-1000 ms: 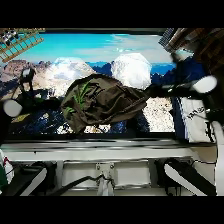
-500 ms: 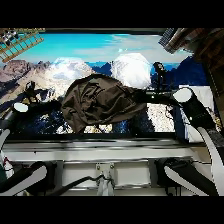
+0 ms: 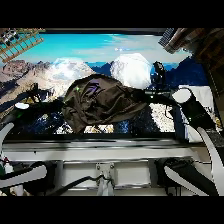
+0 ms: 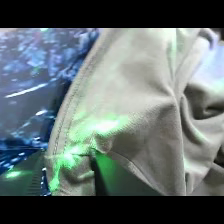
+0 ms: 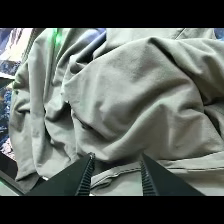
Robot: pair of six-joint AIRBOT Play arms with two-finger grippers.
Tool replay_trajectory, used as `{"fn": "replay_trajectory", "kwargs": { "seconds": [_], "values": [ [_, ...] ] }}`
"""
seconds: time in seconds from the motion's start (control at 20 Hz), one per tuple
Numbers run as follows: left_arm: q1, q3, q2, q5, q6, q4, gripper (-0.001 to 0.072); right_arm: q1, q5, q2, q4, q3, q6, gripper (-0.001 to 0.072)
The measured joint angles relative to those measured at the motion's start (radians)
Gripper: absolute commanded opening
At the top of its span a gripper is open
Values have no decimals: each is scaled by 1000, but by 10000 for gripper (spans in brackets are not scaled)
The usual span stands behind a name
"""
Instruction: Fold the clothes and pants, and hang the long-sleeved shirts on hangers.
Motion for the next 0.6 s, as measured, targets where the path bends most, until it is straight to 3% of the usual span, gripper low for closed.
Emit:
{"fn": "replay_trajectory", "kwargs": {
  "seconds": [0.1, 0.2, 0.45, 0.55, 0.6],
  "values": [
    [-32, 0, -13, -14, 34, -30, 187, 0, -2, 0, 3, 0, 1, 340],
    [-79, 0, -24, -23, 53, -42, 7, 0, -2, 0, 3, 0, 5, 340],
    [-107, -2, 43, -41, 76, -69, 4, -14, 10, 1, -89, -1, 92, 345],
    [-75, -1, 128, -56, 79, -83, 4, -38, 29, 1, -232, -11, 192, 371],
    [-52, -1, 181, -51, 79, -92, 4, -61, 33, 0, -303, -19, 245, 438]
  ]
}}
